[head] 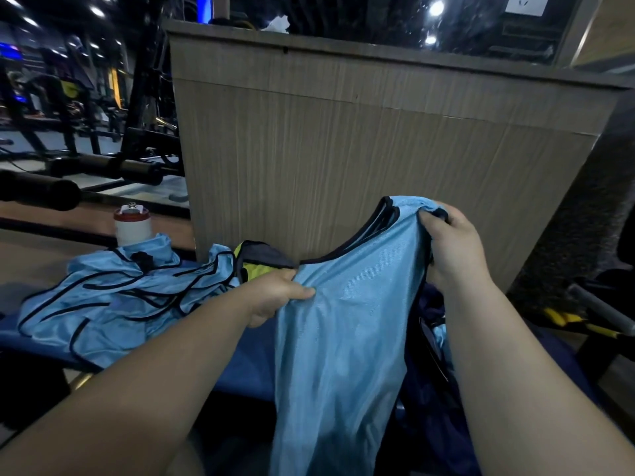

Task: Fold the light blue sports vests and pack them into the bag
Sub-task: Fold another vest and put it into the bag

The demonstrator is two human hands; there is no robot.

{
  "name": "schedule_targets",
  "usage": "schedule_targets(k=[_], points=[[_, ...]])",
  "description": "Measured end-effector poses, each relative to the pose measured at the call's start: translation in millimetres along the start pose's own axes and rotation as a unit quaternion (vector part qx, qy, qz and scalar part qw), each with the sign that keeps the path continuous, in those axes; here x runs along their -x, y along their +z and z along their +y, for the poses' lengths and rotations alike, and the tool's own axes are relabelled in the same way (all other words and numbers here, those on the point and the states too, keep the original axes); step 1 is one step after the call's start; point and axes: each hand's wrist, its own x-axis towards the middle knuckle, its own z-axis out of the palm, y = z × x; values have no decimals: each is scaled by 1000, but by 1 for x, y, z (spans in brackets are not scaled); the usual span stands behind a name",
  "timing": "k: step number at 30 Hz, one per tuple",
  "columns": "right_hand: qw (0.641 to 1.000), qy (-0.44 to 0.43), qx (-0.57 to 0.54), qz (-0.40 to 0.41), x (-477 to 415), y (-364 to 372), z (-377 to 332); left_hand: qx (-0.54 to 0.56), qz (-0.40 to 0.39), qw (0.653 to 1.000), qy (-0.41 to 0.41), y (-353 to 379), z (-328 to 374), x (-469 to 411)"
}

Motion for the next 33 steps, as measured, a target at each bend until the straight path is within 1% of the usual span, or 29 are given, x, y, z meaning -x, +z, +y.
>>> schedule_targets(k=[2, 4, 6, 8, 9, 10, 12, 14, 16, 20, 23, 25, 27, 30, 31, 32, 33], points=[[994, -22, 104, 18, -7, -6, 6, 25, -4, 999, 23, -1, -5, 1], [975, -23, 218, 35, -15, -13, 12, 13, -16, 998, 55, -4, -12, 3], [958, 9, 287, 27, -22, -18, 20, -71, -38, 995, 57, -9, -19, 5], [954, 41, 297, 21, -27, -19, 31, -185, -84, 979, 6, -18, -28, 3], [962, 57, 266, 28, -30, -19, 37, -215, -109, 970, -26, -23, -34, 1], [971, 82, 223, 36, -32, -17, 43, -220, -128, 966, -50, -26, -39, -1], [981, 121, 142, 59, -37, -13, 56, -175, -139, 972, -71, -33, -49, -8], [983, 108, 137, 65, -44, -7, 71, -116, -117, 984, -70, -38, -58, -18], [982, 80, 158, 67, -53, 3, 86, -80, -63, 993, -63, -41, -63, -30], [968, 2, 252, 21, -70, 35, 112, -95, 68, 993, -35, -43, -77, -64], [956, -33, 290, -23, -85, 58, 135, -136, 124, 981, -60, -51, -91, -94], [946, -54, 315, -47, -96, 70, 155, -205, 154, 963, -84, -55, -100, -112], [938, -69, 334, -68, -107, 81, 174, -271, 187, 940, -87, -58, -109, -128], [928, -75, 349, -102, -126, 92, 204, -304, 209, 926, -78, -60, -113, -146], [924, -75, 352, -129, -132, 94, 212, -317, 212, 921, -76, -61, -114, -151], [916, -65, 357, -171, -138, 93, 220, -337, 212, 914, -74, -62, -114, -154], [901, -36, 369, -226, -141, 92, 227, -355, 214, 907, -72, -63, -114, -157]])
